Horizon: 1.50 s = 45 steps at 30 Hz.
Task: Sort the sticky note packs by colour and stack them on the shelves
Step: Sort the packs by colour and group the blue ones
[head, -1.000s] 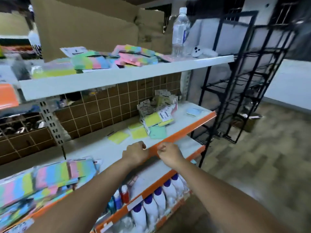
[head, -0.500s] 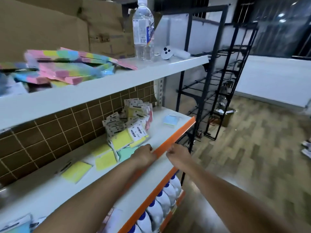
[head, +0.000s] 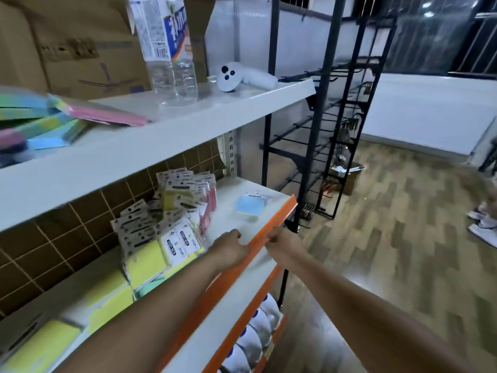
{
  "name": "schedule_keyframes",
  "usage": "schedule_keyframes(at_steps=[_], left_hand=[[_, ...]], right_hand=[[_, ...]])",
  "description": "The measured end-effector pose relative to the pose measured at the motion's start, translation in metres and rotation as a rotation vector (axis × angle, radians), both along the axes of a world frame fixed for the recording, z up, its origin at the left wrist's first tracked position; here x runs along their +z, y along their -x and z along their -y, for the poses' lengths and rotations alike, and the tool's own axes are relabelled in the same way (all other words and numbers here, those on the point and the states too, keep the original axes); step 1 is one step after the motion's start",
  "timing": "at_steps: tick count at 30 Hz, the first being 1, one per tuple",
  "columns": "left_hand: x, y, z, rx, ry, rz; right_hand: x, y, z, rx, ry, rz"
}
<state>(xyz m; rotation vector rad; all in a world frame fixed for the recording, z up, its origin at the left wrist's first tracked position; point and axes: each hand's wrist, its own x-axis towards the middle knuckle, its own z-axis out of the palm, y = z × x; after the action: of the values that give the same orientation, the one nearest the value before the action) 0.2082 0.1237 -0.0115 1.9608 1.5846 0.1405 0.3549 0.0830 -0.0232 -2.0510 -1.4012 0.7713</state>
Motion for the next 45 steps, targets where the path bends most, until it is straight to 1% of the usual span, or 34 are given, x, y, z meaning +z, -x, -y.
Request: schedule_keyframes(at_steps=[3, 6, 9, 11, 15, 18, 21, 23, 27, 32, 36, 42, 44, 45], left_hand=[[-0.005, -0.016, -0.025, 0.044, 0.020, 0.025], [-0.007, -0.035, -0.050, 0.096, 0.017, 0.052], [-0.007, -0.056, -0.079, 0.164, 0.025, 0.067], [-0.011, -0.067, -0.100, 0.226, 0.039, 0.073], [-0.026, -0.084, -0.136, 0.315, 0.025, 0.033], [-0.034, -0.092, -0.159, 0.364, 0.033, 0.016], [-0.042, -0.097, -0.174, 0.414, 0.090, 0.032], [-0.046, -0.097, -0.183, 0.425, 0.103, 0.004], [-0.047, -0.095, -0.200, 0.388, 0.143, -0.050], [-0.050, -0.097, -0.212, 0.358, 0.132, -0.170], [-0.048, -0.099, -0.210, 0.422, 0.134, -0.185], [-0.048, -0.104, -0.200, 0.589, 0.155, 0.103], [-0.047, -0.104, -0.196, 0.668, 0.171, 0.216], [-0.046, -0.103, -0.193, 0.699, 0.181, 0.304]], right_hand=[[-0.002, -0.020, -0.033, 0.033, 0.045, -0.008], [-0.003, -0.042, -0.068, 0.062, 0.048, -0.038], [-0.005, -0.068, -0.108, 0.122, 0.057, 0.011], [-0.007, -0.081, -0.132, 0.131, 0.064, 0.009], [-0.011, -0.102, -0.174, 0.220, 0.074, 0.182], [-0.010, -0.113, -0.198, 0.279, 0.120, 0.195], [-0.013, -0.117, -0.216, 0.342, 0.172, 0.153], [-0.020, -0.118, -0.226, 0.373, 0.187, 0.148], [-0.030, -0.112, -0.239, 0.478, 0.236, 0.144], [-0.038, -0.111, -0.248, 0.507, 0.270, 0.120], [-0.035, -0.114, -0.251, 0.568, 0.273, 0.137], [-0.039, -0.109, -0.250, 0.530, 0.275, 0.126], [-0.042, -0.105, -0.251, 0.503, 0.253, 0.082], [-0.042, -0.103, -0.249, 0.485, 0.245, 0.047]])
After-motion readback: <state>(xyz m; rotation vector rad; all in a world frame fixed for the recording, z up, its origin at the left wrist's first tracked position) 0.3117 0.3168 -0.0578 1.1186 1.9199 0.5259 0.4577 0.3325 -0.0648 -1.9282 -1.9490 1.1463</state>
